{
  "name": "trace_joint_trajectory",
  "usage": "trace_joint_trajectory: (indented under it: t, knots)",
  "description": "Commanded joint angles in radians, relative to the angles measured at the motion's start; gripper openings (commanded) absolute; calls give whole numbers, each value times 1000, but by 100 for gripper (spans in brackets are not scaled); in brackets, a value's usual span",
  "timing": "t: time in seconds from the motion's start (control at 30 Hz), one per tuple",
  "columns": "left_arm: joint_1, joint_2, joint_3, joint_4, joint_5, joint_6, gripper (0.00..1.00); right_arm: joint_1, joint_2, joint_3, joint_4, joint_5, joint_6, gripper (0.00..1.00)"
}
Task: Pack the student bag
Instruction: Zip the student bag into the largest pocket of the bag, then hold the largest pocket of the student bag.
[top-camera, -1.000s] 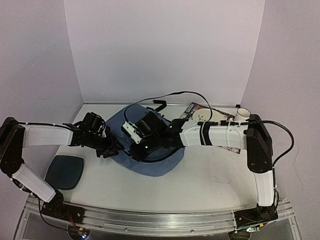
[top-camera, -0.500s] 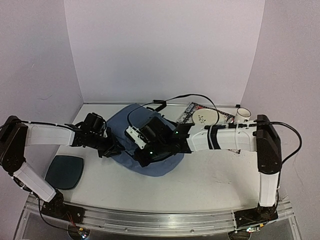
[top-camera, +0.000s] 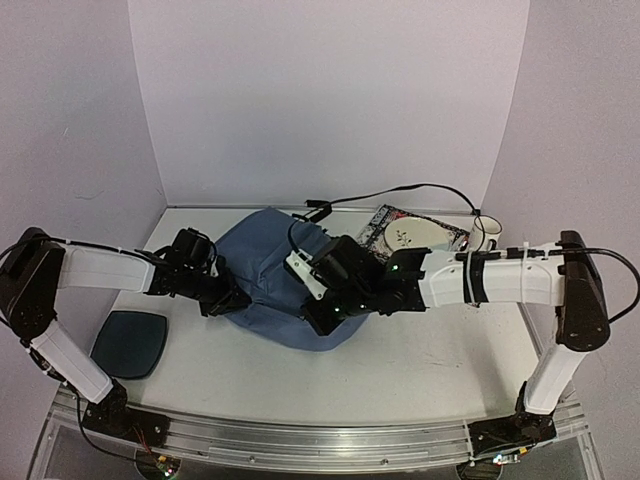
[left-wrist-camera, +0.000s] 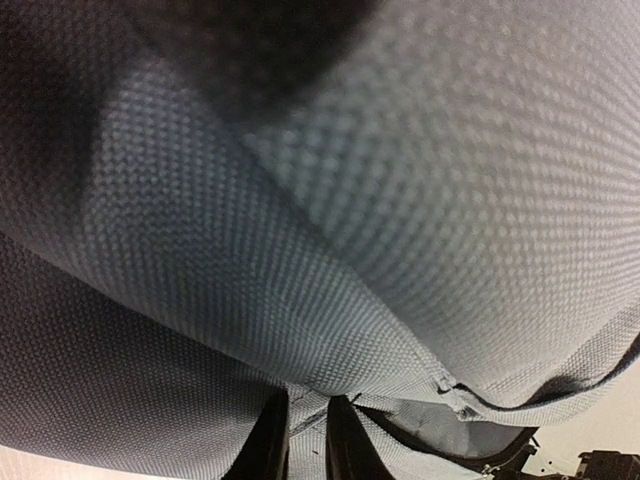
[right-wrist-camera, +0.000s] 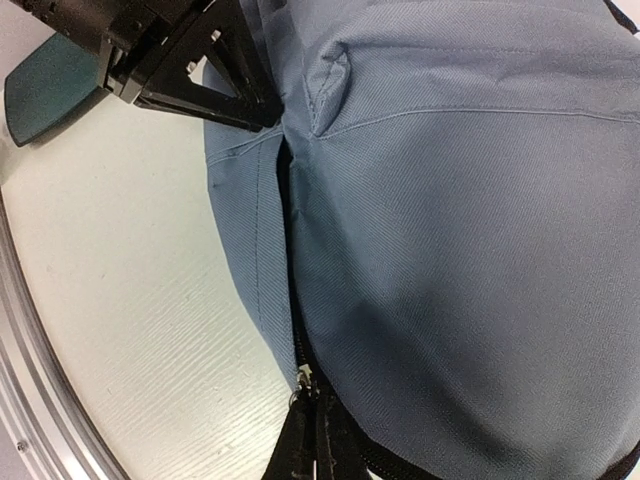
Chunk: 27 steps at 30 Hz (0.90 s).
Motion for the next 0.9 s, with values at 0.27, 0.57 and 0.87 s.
trace_joint_trajectory:
  t: [0.27, 0.57, 0.87]
  knots:
    - [-106, -150, -1, -59, -33, -96, 49, 38, 57, 158, 34, -72, -5, 0]
    - [-203, -114, 7, -59, -75, -240, 63, 48, 80, 160, 80, -90, -20, 0]
    - [-253, -46, 48, -21, -144, -341, 65, 67, 87, 130, 119, -111, -31, 0]
